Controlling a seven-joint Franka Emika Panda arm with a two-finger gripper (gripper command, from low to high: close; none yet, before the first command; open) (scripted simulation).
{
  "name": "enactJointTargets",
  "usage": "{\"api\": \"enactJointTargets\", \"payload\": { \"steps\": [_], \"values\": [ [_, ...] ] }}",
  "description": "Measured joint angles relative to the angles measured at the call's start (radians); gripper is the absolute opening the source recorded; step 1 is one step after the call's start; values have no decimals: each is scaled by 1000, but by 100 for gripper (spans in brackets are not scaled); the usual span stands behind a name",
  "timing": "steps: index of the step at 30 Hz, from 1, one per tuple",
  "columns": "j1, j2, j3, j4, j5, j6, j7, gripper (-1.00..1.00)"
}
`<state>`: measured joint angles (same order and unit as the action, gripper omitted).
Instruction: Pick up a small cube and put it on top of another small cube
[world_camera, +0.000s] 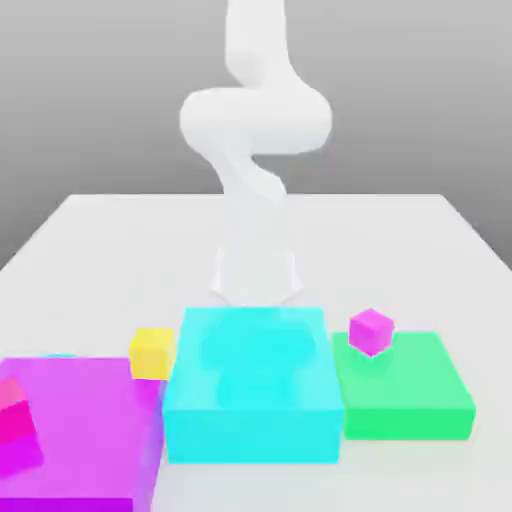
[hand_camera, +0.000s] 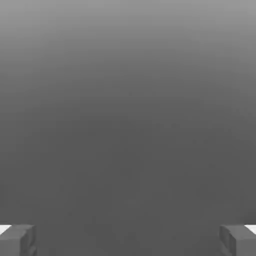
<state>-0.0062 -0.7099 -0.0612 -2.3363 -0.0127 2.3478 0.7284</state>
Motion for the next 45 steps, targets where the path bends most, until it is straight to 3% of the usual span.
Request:
{"api": "enactJointTargets", "payload": {
  "steps": [10,18,23,28,29,36,42,45],
  "values": [
    [-36,357,-270,-147,-1,194,-326,0],
    [-113,656,-450,-262,106,345,-660,0],
    [-224,851,-442,-319,228,439,-892,0],
    [-388,1034,-244,-284,434,565,-1062,0],
    [-415,1059,-211,-278,461,584,-1083,-100],
    [-417,1060,-209,-278,461,583,-1084,-100],
    [-311,870,-373,-322,218,444,-892,-100],
    [-351,905,-394,-255,297,319,-808,-100]
  ]
}}
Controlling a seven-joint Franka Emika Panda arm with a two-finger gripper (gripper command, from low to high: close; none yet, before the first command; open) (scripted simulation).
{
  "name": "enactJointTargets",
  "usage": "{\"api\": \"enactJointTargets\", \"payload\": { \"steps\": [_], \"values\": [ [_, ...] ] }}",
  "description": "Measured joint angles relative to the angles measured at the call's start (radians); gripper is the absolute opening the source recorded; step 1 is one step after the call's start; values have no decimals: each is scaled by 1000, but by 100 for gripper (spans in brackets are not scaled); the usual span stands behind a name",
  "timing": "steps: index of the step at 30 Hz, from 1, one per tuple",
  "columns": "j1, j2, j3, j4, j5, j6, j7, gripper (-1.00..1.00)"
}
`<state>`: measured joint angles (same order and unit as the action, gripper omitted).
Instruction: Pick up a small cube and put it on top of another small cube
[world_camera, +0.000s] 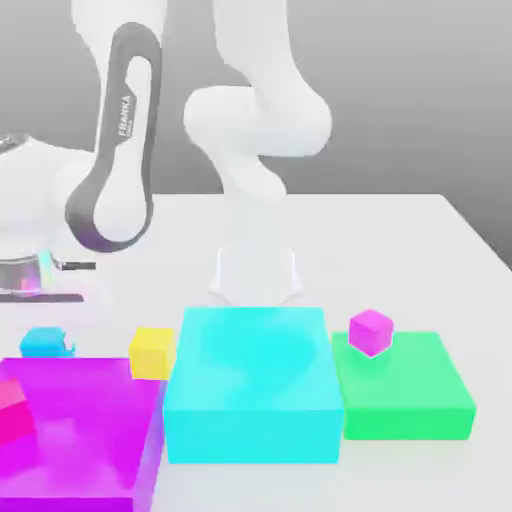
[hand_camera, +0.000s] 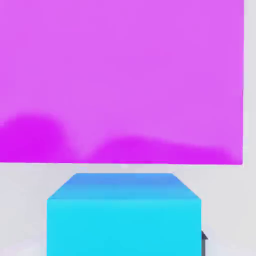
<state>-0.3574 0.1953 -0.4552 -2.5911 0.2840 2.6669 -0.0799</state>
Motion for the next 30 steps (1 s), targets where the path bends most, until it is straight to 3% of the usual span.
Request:
{"api": "enactJointTargets", "payload": {
  "steps": [8,15,19,26,30],
  "values": [
    [-176,174,-10,232,324,-375,218,-100],
    [-278,252,-4,437,540,-699,501,-100],
    [-172,137,21,433,465,-687,628,-100],
    [71,-123,147,308,219,-541,755,-100],
    [205,-228,208,213,132,-486,759,-100]
  ]
}}
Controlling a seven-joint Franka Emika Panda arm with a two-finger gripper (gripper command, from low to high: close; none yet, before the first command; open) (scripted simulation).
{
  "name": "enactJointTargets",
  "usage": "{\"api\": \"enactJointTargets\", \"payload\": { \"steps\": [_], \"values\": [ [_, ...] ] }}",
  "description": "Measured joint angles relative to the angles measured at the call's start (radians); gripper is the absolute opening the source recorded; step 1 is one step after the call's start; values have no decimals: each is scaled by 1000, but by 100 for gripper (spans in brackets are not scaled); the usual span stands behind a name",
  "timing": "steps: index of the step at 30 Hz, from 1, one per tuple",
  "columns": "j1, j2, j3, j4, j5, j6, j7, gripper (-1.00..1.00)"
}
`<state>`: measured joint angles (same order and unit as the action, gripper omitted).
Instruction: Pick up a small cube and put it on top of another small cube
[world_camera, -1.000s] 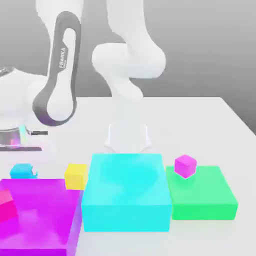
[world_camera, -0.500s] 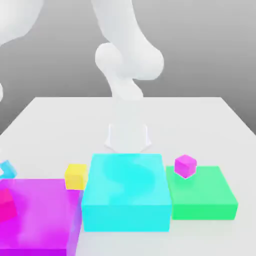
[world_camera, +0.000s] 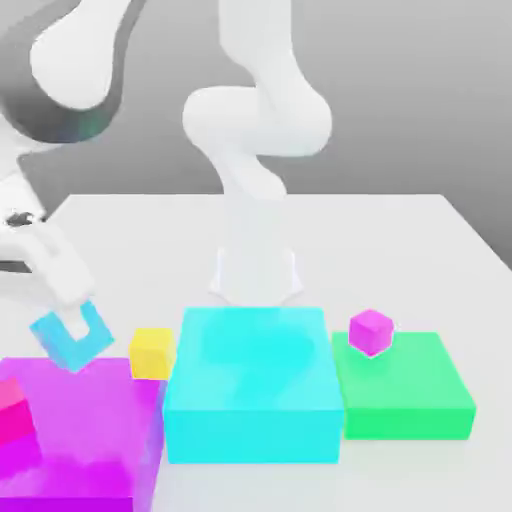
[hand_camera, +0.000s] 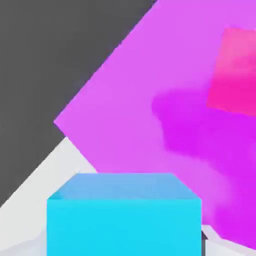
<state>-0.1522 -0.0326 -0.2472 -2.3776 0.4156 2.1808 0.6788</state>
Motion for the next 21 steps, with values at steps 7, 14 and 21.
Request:
{"api": "enactJointTargets", "payload": {
  "steps": [7,14,21],
  "values": [
    [135,-163,139,-170,-117,76,-27,-100],
    [276,-323,307,-337,-191,141,-87,-100],
    [442,-490,460,-504,-223,204,-178,-100]
  ]
}}
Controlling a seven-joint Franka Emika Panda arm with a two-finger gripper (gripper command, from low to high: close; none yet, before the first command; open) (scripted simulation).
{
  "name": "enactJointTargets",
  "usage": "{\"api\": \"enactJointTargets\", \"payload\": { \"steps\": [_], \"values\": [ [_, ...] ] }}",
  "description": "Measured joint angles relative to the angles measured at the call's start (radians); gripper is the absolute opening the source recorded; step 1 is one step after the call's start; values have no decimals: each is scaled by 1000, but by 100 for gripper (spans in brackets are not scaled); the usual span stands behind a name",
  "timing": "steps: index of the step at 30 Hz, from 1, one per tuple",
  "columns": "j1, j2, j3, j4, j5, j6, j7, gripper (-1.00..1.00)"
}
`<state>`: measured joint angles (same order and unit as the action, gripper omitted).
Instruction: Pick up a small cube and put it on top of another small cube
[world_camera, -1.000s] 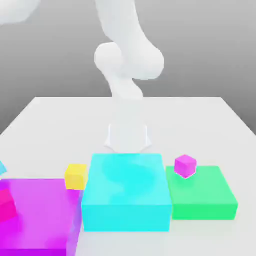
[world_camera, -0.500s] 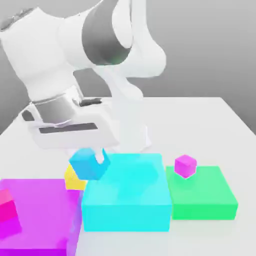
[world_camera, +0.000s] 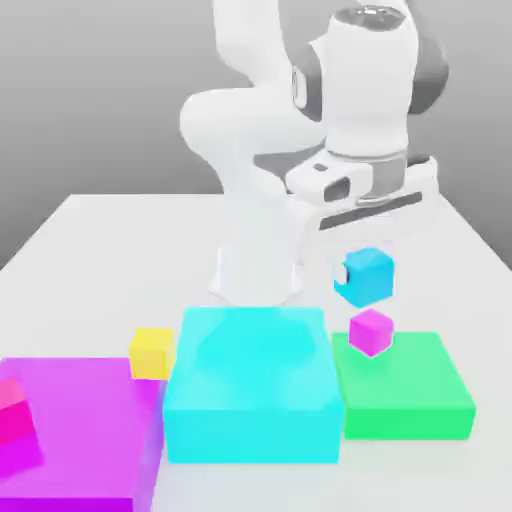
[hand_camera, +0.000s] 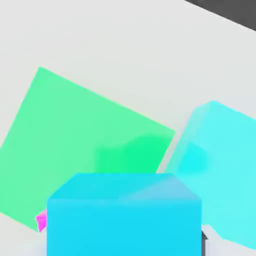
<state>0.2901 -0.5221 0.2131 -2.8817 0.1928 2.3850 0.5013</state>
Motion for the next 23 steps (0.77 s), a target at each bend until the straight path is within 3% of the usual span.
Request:
{"api": "enactJointTargets", "payload": {
  "steps": [3,9,10,17,23],
  "values": [
    [70,-29,37,-66,7,28,-48,-100],
    [72,164,69,-114,13,256,-57,-100],
    [70,190,72,-119,12,287,-56,100],
    [70,192,72,-119,11,289,-55,100],
    [83,-3,47,-87,10,63,-61,100]
  ]
}}
